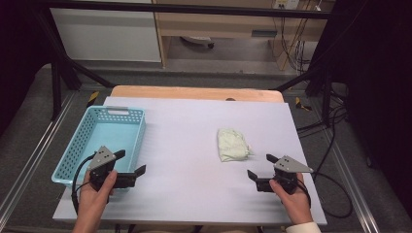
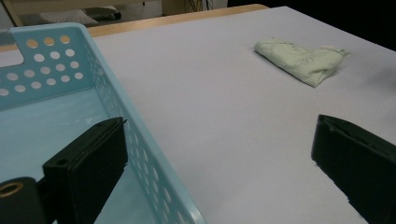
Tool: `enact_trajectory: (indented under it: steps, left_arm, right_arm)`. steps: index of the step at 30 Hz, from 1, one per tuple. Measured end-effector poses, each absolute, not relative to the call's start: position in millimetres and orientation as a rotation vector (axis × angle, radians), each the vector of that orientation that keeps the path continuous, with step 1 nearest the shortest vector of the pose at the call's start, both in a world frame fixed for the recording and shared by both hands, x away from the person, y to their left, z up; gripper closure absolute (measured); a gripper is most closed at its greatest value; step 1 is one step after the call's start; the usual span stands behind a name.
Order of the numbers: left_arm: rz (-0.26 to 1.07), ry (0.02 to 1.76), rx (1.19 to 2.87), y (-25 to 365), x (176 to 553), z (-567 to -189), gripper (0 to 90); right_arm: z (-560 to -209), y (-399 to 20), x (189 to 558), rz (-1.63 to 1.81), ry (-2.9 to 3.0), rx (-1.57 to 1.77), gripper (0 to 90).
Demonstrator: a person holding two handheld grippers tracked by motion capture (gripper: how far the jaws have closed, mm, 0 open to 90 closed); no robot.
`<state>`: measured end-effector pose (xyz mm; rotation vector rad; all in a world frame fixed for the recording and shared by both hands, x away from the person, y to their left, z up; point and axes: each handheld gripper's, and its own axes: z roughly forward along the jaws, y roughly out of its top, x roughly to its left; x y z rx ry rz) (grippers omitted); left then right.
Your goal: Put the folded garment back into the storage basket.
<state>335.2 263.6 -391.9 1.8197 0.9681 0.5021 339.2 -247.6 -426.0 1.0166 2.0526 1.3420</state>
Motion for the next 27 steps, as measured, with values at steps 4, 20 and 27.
enact_trajectory:
  steps: [4, 20, 27]
  left_arm:
    - [0.501, 0.968, 1.846, 261.5, 335.2, -392.3, 3.5]
    - [0.582, 0.87, 1.857, 241.7, 325.8, -383.1, 3.6]
    - [0.601, 0.779, 1.912, 213.5, 315.4, -377.5, 3.4]
  right_arm:
    - [-425.6, -247.0, 340.0, 1.335, 2.054, 1.033, 7.0]
    - [-425.6, -242.6, 340.8, 1.318, 2.078, 1.047, 5.4]
    - [-425.4, -242.0, 340.6, 1.313, 2.077, 1.047, 5.4]
